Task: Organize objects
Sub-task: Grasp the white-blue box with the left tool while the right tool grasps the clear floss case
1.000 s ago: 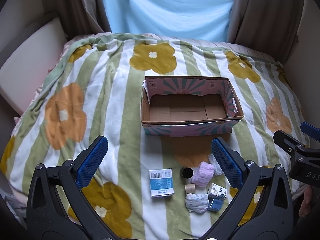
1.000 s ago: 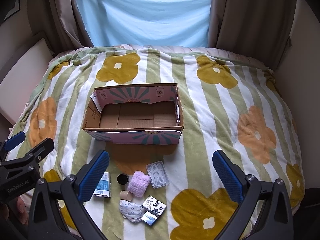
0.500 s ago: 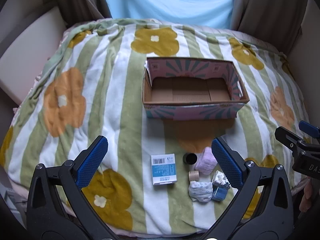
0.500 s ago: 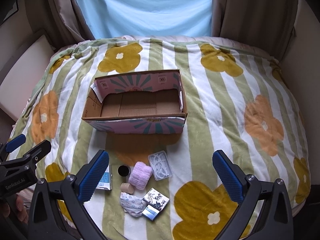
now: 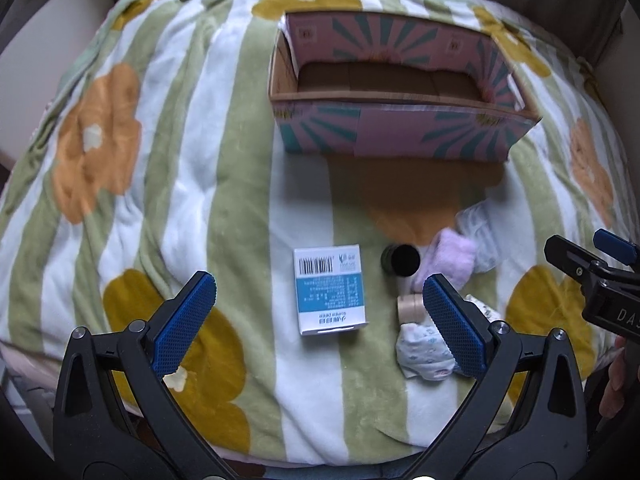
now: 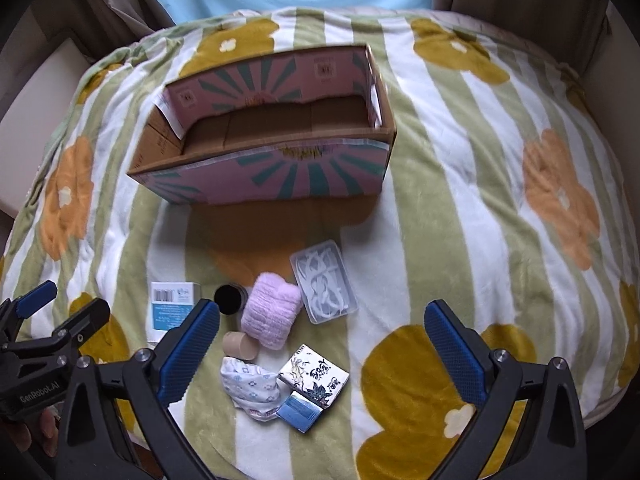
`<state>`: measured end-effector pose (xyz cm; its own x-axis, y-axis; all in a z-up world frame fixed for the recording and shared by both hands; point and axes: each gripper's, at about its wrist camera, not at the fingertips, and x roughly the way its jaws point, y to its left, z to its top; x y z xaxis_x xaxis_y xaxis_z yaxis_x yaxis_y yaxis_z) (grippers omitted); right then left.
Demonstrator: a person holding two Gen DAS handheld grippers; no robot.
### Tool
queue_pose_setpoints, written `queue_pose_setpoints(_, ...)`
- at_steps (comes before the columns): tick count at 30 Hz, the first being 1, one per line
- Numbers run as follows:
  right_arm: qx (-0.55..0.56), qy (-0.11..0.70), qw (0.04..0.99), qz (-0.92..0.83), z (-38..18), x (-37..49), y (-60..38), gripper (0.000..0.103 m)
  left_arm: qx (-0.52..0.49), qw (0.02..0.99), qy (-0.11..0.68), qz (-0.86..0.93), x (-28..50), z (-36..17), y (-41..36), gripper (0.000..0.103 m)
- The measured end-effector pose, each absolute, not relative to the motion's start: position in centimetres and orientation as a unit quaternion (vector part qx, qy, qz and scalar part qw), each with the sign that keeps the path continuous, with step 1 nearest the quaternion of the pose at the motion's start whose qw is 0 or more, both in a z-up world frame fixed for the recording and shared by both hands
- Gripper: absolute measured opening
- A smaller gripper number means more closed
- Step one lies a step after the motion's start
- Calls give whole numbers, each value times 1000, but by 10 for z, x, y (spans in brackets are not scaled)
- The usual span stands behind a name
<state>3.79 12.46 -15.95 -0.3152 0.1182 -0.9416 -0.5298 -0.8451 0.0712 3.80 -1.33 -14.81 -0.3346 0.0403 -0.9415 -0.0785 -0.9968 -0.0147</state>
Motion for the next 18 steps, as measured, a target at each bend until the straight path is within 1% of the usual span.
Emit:
queue_pose_setpoints(2, -557, 178, 212, 783, -178, 38, 124, 98, -586, 34, 11, 809, 38, -170, -14, 101)
queue_pose_setpoints(5, -571, 167, 215, 775, -205, 40, 125, 94, -601, 32, 4, 799, 39, -202, -15, 99)
queue_pose_setpoints(8, -583, 155, 215, 768, -230, 40, 125, 91, -610, 29, 7, 792, 38, -227, -13, 99)
queue_pose_setpoints(13, -598, 120, 212, 764, -259, 36, 121, 90, -616, 29, 18, 787, 34, -255, -8, 99)
queue_pose_setpoints(18, -599, 75, 210, 769, -275, 30, 116, 85, -617, 24, 29, 786, 31, -276, -3, 97)
